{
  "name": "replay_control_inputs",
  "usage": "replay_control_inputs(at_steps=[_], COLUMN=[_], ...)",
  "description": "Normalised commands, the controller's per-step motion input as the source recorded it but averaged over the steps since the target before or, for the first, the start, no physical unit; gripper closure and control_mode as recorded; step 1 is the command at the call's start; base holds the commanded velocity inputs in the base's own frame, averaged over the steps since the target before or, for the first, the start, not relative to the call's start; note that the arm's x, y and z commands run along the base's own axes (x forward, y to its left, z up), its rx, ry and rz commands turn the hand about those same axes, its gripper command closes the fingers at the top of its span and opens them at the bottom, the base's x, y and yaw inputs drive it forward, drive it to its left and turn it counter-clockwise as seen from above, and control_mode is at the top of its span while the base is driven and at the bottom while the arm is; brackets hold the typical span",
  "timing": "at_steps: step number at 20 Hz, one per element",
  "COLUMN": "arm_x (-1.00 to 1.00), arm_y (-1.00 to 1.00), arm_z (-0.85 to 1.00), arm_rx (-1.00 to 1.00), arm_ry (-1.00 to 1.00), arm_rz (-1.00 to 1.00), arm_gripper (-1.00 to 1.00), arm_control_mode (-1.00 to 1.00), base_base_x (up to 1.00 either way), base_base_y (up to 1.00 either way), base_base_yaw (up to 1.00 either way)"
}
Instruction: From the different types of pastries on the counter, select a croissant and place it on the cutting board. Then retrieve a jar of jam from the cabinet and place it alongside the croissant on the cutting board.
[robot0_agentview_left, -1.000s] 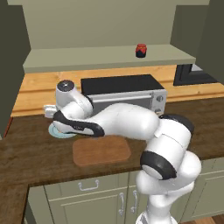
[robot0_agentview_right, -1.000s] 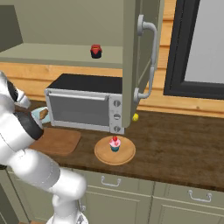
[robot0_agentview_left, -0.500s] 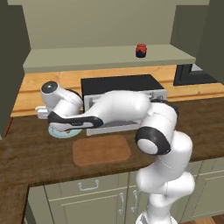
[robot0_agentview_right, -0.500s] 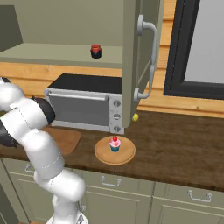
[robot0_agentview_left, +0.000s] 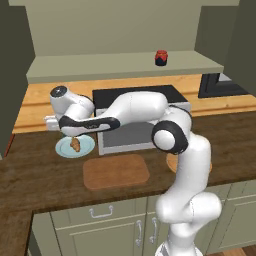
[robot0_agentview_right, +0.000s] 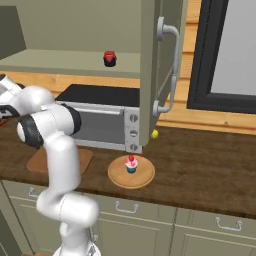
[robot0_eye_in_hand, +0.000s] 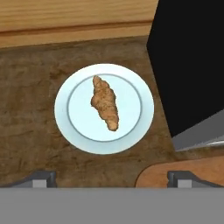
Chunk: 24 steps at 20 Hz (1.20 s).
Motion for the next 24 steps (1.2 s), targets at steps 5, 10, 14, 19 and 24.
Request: replay_control_inputs(at_steps=[5,10,14,19,24], arm_x=[0.19,0.10,0.42,0.46,0.04], arm_y=[0.16,0.05,-0.10,-0.24,-0.08], arm_z=[-0.44,-0.03,-0.21,-0.23,0.00], arm_rx=[-0.23,0.00,-0.01,0.00,0.00], arm_ry=[0.02,0.00,-0.03,-0.03,-0.03], arm_rz=[0.00,0.00,0.00,0.00,0.00], arm_gripper=[-1.00,-1.00,-1.00,-1.00,-1.00], arm_control_mode=[-1.00,-1.00,-1.00,-1.00,-1.00], base_base_x=[0.00,0.00,0.00,0.00,0.00], base_base_y=[0.00,0.00,0.00,0.00,0.00], base_base_yaw=[0.00,0.00,0.00,0.00,0.00])
